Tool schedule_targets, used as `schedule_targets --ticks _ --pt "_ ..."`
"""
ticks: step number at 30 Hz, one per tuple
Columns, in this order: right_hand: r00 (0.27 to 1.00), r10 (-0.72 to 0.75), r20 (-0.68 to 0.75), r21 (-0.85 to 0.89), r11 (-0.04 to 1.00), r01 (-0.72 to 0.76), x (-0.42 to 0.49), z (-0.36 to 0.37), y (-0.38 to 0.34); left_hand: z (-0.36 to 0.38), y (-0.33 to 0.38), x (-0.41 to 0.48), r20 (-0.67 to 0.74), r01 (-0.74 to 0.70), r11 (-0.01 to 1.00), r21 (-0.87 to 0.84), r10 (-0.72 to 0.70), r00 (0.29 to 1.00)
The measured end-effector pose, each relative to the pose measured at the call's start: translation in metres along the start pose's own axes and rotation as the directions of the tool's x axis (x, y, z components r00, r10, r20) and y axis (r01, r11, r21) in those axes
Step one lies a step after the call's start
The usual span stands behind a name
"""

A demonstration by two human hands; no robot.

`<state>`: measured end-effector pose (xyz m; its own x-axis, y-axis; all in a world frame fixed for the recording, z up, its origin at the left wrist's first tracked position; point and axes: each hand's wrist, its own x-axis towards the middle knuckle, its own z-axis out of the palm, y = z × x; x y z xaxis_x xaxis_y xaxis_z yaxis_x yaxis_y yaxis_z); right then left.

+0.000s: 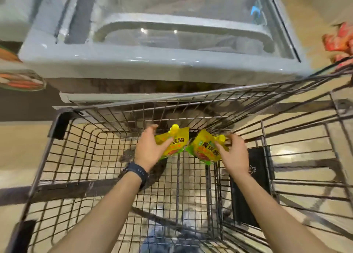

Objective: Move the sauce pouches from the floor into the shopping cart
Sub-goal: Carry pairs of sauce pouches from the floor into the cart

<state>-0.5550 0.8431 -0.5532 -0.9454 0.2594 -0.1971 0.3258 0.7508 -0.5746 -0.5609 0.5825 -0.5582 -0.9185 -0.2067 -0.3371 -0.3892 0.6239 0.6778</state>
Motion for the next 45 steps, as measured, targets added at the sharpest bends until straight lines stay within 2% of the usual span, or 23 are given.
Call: schedule_targets --ticks 3,6,8,13,18,26,30,34,40,45 --pt "0.998 0.001 0.068 -0.142 0.99 0.009 -0.038 -0.022 -0.024 -0.026 0.006 -0.035 0.039 -0.089 0.97 0.224 0.083 0.996" --pt "0.983 -0.045 0.179 -0.305 0.947 0.099 -0.077 -0.049 -0.057 -0.058 0.013 -0.077 0.142 -0.212 0.852 0.478 0.164 0.976" --pt "0.971 -0.095 0.221 -0.348 0.922 0.17 -0.099 -0.067 -0.081 -0.083 0.018 -0.098 0.172 -0.251 0.792 0.557 0.186 0.967" --pt "0.942 -0.242 0.232 -0.387 0.865 0.318 -0.137 -0.103 -0.143 -0.149 0.042 -0.142 0.126 -0.238 0.769 0.593 0.203 0.971" --pt "0.898 -0.314 0.308 -0.396 0.816 0.422 -0.15 -0.118 -0.177 -0.193 0.061 -0.168 0.037 -0.191 0.754 0.629 0.217 0.976" --pt "0.806 -0.425 0.412 -0.382 0.722 0.576 -0.164 -0.125 -0.193 -0.226 0.052 -0.222 -0.185 0.025 0.804 0.594 0.107 0.977" --pt "0.705 -0.53 0.471 -0.335 0.632 0.699 -0.18 -0.113 -0.218 -0.243 0.038 -0.269 -0.312 0.139 0.816 0.561 0.053 0.949" --pt "0.561 -0.626 0.542 -0.244 0.522 0.818 -0.222 -0.089 -0.27 -0.272 0.01 -0.324 -0.427 0.317 0.789 0.527 -0.078 0.901" --pt "0.299 -0.738 0.606 -0.1 0.302 0.948 -0.316 -0.045 -0.363 -0.333 -0.054 -0.406 -0.596 0.555 0.746 0.368 -0.269 0.756" --pt "0.12 -0.764 0.634 -0.003 0.153 0.988 -0.407 -0.004 -0.436 -0.394 -0.11 -0.474 -0.708 0.664 0.702 0.256 -0.331 0.623"
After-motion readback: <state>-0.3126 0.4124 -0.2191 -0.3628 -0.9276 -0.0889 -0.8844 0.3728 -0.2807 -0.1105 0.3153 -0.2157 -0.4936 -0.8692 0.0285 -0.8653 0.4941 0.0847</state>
